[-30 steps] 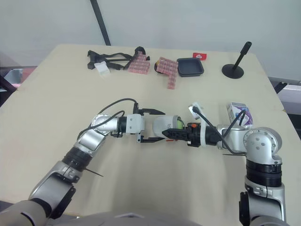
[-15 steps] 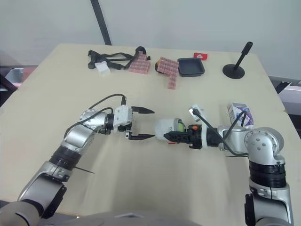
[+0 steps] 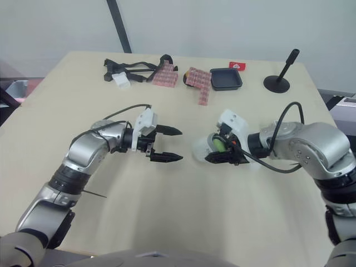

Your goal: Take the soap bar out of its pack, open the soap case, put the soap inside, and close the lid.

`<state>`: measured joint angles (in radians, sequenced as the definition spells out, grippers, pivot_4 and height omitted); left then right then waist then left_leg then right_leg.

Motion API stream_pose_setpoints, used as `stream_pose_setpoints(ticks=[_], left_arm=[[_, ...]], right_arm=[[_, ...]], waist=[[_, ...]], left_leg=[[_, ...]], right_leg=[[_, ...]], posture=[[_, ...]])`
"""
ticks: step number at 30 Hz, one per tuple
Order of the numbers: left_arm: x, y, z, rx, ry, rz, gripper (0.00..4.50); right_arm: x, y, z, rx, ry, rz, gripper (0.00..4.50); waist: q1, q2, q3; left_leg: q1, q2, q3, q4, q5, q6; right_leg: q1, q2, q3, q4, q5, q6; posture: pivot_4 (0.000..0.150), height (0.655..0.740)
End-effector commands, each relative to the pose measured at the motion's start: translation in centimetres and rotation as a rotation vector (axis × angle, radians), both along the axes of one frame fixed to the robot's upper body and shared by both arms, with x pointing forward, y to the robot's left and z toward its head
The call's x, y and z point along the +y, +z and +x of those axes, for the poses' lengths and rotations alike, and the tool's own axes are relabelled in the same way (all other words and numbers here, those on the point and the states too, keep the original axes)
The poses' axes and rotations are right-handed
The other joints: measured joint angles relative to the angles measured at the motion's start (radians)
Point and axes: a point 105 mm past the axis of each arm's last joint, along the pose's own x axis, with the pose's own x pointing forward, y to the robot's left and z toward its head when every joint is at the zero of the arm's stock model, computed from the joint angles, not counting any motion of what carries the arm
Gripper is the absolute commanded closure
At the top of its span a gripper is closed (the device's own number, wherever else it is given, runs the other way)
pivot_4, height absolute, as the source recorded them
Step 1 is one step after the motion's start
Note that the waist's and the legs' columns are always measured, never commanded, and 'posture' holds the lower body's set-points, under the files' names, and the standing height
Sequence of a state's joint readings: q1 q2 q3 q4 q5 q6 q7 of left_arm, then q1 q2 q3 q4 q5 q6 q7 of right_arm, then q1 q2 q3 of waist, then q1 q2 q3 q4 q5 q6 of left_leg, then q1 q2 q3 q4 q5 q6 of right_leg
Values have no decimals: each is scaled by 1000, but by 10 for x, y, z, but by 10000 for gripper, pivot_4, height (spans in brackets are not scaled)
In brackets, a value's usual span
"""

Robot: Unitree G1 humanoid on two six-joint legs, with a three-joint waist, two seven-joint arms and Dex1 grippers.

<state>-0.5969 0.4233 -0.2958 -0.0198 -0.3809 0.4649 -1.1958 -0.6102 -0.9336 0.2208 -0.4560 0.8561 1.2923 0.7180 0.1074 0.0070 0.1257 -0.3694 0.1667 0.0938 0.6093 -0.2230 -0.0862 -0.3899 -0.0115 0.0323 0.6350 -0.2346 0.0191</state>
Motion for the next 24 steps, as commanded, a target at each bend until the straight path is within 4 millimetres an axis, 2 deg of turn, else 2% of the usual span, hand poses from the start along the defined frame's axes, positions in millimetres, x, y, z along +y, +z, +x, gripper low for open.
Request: stream_pose_setpoints(ticks=[1,5,12,15,24], left_arm=[[-6,7,-4,-28,-36,15,0],[-14,9,-2,-21,-44,11,0],[-37,-1,1,-89,-46,39,0],[-49,-5,1,-120,-58,49,0],[-59,-10,0,-112,-86,49,0]], right_arm=[[5,8,-3,-69,114,-82,24109],[2,7,0,-124,197,-250,24109],[7,0,6,-188,286,-442,24109],[12,-3,7,-197,316,-475,24109],[20,-1,12,-231,357,-492,24109]], waist=[[-1,0,0],[0,0,0],[0,0,0],[-1,0,0],[0,0,0]], left_leg=[[-1,0,0,0,0,0],[-2,0,0,1,0,0],[-2,1,0,1,0,0],[-3,1,0,2,0,0],[-3,1,0,3,0,0]], right_leg=[[0,0,0,0,0,0],[-1,1,0,0,0,0],[-1,1,0,1,0,0],[-1,1,0,1,0,0],[-1,1,0,3,0,0]], posture=[[1500,7400],[1500,7400],[1500,7400],[1500,7400],[1500,7400]])
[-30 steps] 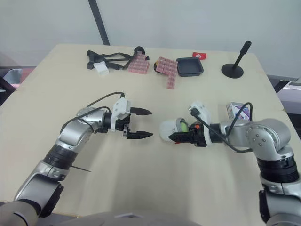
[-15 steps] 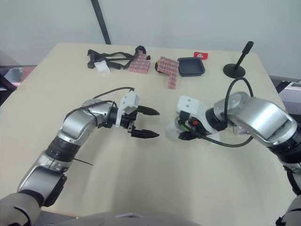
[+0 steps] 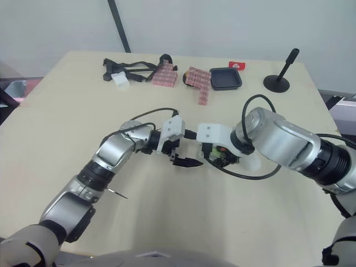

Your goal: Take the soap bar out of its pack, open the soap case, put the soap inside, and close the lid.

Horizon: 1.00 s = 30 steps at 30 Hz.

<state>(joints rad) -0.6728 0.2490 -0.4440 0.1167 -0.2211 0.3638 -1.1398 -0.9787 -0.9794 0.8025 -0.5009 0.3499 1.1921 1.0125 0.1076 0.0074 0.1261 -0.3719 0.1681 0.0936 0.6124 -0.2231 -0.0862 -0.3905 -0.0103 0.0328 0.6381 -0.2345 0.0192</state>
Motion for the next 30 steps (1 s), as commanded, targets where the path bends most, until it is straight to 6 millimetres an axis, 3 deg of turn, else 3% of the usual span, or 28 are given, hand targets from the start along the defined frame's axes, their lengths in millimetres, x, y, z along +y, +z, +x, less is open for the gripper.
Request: stream_pose_setpoints(ticks=[1,26,27,30], left_arm=[[-4,9,2,-41,-15,-15,0],[-10,8,-1,-65,-66,-21,0],[-10,7,-2,-66,-69,-18,5099],[-11,5,-2,-71,-76,-13,13960]], right_arm=[[5,11,5,-57,33,9,24109],[11,3,3,-37,69,22,24109],[11,3,3,-37,69,22,24110],[12,4,3,-38,71,25,24110]], waist=[[0,0,0],[-1,0,0],[-1,0,0],[-1,0,0]], left_leg=[[0,0,0,0,0,0],[0,1,0,4,0,0],[0,1,0,4,0,0],[0,1,0,5,0,0]], right_leg=[[0,0,0,0,0,0],[0,0,0,5,0,0],[0,0,0,5,0,0],[0,0,0,6,0,0]], posture=[[1500,7400],[1500,7400],[1500,7400],[1500,7400]])
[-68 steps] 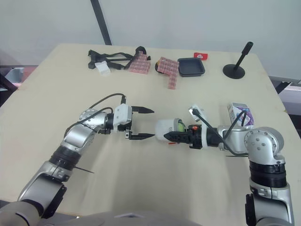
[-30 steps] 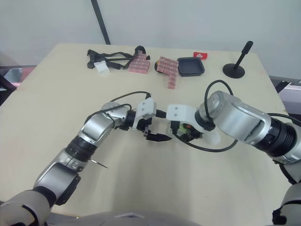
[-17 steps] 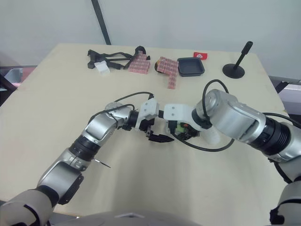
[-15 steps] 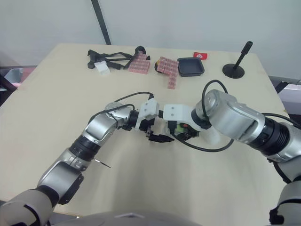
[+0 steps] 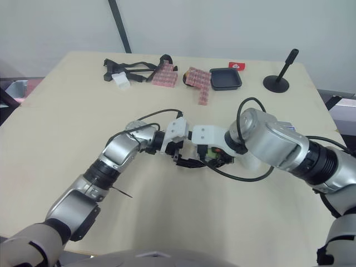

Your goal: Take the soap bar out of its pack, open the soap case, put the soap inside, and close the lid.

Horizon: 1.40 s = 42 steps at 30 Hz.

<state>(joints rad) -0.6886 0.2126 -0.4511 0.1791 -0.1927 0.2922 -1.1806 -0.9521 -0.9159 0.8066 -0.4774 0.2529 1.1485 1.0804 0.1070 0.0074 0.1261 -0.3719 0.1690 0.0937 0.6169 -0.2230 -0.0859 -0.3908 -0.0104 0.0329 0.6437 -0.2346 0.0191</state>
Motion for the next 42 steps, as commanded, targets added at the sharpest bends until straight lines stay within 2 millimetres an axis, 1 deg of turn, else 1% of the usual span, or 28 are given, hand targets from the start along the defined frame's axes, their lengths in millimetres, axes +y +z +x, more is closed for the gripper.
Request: stream_pose_setpoints(ticks=[1,3,4,19,35,37,38,40,42], left_arm=[[-4,7,-1,-50,-25,-7,17744],[-4,6,-1,-54,-26,-5,24561],[-4,6,-1,-57,-28,-4,26269],[-7,5,-2,-78,-33,-2,26325],[-2,2,-2,-86,-40,2,26325],[-1,1,-2,-87,-37,2,26325],[0,1,-2,-87,-35,1,26325],[2,1,-1,-88,-32,-2,26325],[4,1,-1,-88,-29,-8,26325]], right_arm=[[2,10,3,-46,9,17,24110],[2,11,3,-46,10,18,24110],[2,11,3,-45,11,19,24110],[7,12,3,-50,24,36,24110],[6,11,3,-43,10,51,24110],[6,11,3,-36,8,60,14525],[5,11,3,-33,6,62,11708],[3,11,4,-35,0,69,4570],[1,11,4,-35,-8,84,290]], waist=[[0,0,0],[0,0,0],[0,0,0],[-1,0,0],[-1,0,0],[-1,0,0],[-1,0,0],[0,0,0],[0,0,0]], left_leg=[[0,0,0,0,0,0],[0,0,0,0,0,0],[0,0,0,0,0,0],[0,0,0,1,0,0],[1,0,0,2,0,0],[1,0,0,2,0,0],[1,0,0,2,0,0],[1,0,0,2,0,0],[1,0,0,2,0,0]], right_leg=[[0,0,0,0,0,0],[0,0,0,0,0,0],[0,0,0,0,0,0],[0,0,0,2,0,0],[0,0,1,3,0,0],[0,0,1,3,0,0],[0,0,1,3,0,0],[0,0,1,3,0,0],[0,0,1,3,0,0]], posture=[[1500,7400],[1500,7400],[1500,7400],[1500,7400],[1500,7400],[1500,7400],[1500,7400],[1500,7400],[1500,7400]])
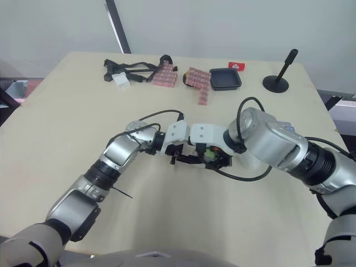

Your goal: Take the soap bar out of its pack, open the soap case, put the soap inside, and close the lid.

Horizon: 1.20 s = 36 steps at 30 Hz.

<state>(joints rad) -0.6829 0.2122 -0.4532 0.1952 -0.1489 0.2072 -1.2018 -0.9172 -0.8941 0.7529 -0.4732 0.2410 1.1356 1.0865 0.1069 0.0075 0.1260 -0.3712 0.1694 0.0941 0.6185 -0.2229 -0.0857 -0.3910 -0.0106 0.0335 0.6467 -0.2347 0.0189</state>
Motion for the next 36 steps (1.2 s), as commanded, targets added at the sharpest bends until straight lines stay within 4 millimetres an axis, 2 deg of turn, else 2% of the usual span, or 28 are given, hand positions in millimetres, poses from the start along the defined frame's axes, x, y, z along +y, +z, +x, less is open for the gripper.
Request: stream_pose_setpoints(ticks=[1,4,9,13,21,26,30,36], left_arm=[[5,3,0,-16,-1,-20,26325],[9,4,0,-11,2,-46,26325],[24,6,3,-14,20,-113,26325],[38,8,-1,-15,20,-171,26325],[49,22,-6,8,50,-362,26325],[57,12,-11,-6,72,-398,26325],[64,-4,-13,4,87,-370,26325],[70,-17,-13,6,111,-350,26325]], right_arm=[[-3,9,3,-27,-11,48,290],[-6,9,3,-28,-22,87,290],[-9,12,4,-42,-46,244,290],[-20,12,-2,-47,-45,343,290],[-34,14,-12,-75,-62,521,290],[-45,8,-28,-89,-87,662,290],[-55,4,-35,-148,-131,764,290],[-87,-3,-48,-227,-309,823,290]], waist=[[0,0,0],[-1,0,0],[-1,0,0],[1,0,0],[-1,0,0],[-3,0,0],[-5,0,0],[-13,0,0]], left_leg=[[0,0,0,0,0,0],[0,0,0,0,0,0],[0,1,1,0,0,0],[-1,1,1,0,0,0],[-2,1,1,0,0,1],[-2,2,1,0,0,1],[-2,4,1,0,-1,2],[-2,3,1,0,0,3]], right_leg=[[0,0,0,0,0,0],[0,0,0,0,0,0],[-1,0,1,0,0,0],[-1,0,0,0,0,0],[-2,-1,0,-1,0,0],[-2,-1,-1,-2,0,0],[-2,-2,-1,-6,0,0],[-3,-3,-2,-6,0,0]], posture=[[1500,7400],[1500,7400],[1500,7400],[1500,7400],[1500,7400],[1500,7400],[1500,7400],[1500,7400]])
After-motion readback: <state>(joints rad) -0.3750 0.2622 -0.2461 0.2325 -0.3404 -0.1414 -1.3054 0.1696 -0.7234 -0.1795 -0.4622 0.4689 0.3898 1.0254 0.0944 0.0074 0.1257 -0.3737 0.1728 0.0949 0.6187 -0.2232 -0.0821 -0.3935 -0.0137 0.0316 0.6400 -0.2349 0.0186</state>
